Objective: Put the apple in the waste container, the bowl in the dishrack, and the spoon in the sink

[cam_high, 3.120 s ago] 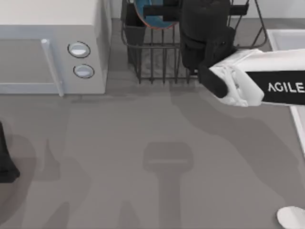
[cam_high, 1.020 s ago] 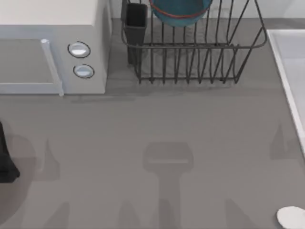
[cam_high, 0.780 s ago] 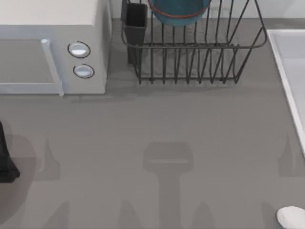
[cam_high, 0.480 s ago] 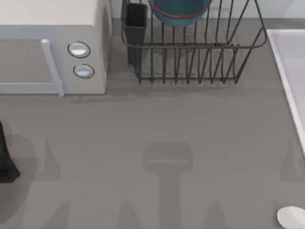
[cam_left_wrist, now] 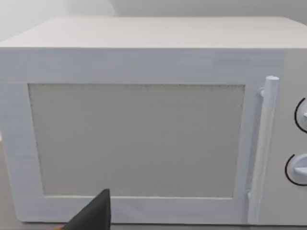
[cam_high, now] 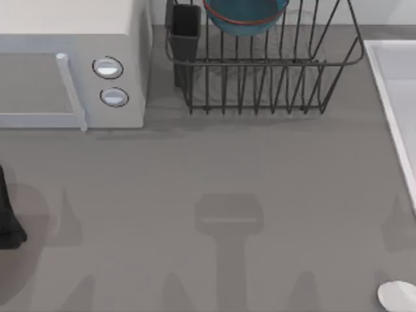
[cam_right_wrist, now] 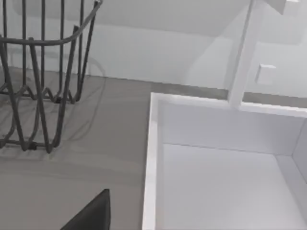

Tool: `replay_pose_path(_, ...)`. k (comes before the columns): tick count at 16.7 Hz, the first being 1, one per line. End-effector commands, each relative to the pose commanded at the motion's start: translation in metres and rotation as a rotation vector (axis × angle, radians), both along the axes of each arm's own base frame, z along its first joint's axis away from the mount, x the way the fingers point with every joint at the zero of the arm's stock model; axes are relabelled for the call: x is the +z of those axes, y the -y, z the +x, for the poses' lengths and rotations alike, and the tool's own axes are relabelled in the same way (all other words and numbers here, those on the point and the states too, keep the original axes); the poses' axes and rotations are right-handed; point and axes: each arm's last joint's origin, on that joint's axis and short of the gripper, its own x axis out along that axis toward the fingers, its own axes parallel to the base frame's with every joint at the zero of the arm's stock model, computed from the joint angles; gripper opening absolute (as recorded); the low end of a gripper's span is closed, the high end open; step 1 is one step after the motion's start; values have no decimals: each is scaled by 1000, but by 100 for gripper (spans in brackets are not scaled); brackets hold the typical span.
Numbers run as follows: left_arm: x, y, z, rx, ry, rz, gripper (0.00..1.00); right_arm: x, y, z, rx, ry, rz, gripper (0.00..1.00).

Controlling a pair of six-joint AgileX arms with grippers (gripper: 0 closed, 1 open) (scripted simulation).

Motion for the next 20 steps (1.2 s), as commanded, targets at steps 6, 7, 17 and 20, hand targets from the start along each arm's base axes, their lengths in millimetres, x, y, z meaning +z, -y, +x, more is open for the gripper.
replay_pose_path(6, 0, 0, 0, 0, 0, 0, 100, 15, 2, 16, 137, -444, -441, 100)
replay_pose_path(7, 0, 0, 0, 0, 0, 0, 100, 17, 3, 21, 192, -532, -528, 100)
replay_pose_path(17, 0, 0, 0, 0, 0, 0, 100, 24, 8, 70, 995, -1116, -1028, 100)
replay_pose_path(20, 0, 0, 0, 0, 0, 0, 100, 26, 9, 80, 1156, -1151, -1063, 100)
